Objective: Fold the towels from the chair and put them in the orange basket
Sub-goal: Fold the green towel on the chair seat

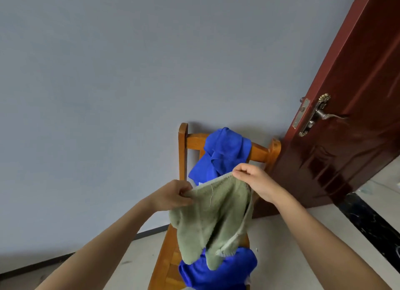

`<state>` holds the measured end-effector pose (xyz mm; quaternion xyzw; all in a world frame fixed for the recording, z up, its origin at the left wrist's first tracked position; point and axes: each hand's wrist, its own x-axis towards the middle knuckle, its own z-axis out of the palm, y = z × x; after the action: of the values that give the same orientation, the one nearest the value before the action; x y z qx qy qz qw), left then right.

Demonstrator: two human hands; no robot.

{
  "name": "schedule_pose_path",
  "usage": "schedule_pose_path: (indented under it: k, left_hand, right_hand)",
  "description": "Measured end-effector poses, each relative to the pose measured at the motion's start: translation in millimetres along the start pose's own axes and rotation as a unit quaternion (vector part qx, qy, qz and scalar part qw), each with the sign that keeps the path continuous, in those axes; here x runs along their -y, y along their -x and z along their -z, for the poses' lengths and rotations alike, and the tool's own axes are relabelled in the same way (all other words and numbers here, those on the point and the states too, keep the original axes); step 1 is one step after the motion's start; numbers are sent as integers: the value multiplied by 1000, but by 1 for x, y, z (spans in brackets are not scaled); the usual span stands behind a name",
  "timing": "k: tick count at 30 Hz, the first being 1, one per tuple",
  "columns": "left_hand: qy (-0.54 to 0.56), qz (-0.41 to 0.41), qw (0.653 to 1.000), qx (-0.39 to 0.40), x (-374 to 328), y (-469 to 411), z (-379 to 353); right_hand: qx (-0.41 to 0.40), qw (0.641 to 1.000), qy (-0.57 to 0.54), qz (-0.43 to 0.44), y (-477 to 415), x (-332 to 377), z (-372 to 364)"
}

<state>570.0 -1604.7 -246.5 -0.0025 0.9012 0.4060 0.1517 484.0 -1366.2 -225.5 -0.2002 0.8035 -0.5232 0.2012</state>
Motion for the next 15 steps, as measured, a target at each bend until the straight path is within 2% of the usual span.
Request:
schedule_pose_path:
  k: [2, 4, 8, 12, 15]
  left_hand:
    - [12, 26, 999, 24, 21, 1, -18]
    - [35, 56, 998, 14, 44, 0, -32]
    - [-3, 132, 991, 26, 92, -3, -57]
    - [69, 210, 975, -20, 134, 14, -69]
    - [148, 255, 954, -49, 156, 36, -75]
  right_hand:
    - [25, 999, 32, 14, 2, 6, 7]
    - [31, 998, 44, 12, 2, 6, 13]
    - [1, 999, 33, -12, 0, 0, 28]
    - [-17, 998, 22, -54, -18, -16, 34]
    - [-41, 991, 68, -105, -43, -46, 27]
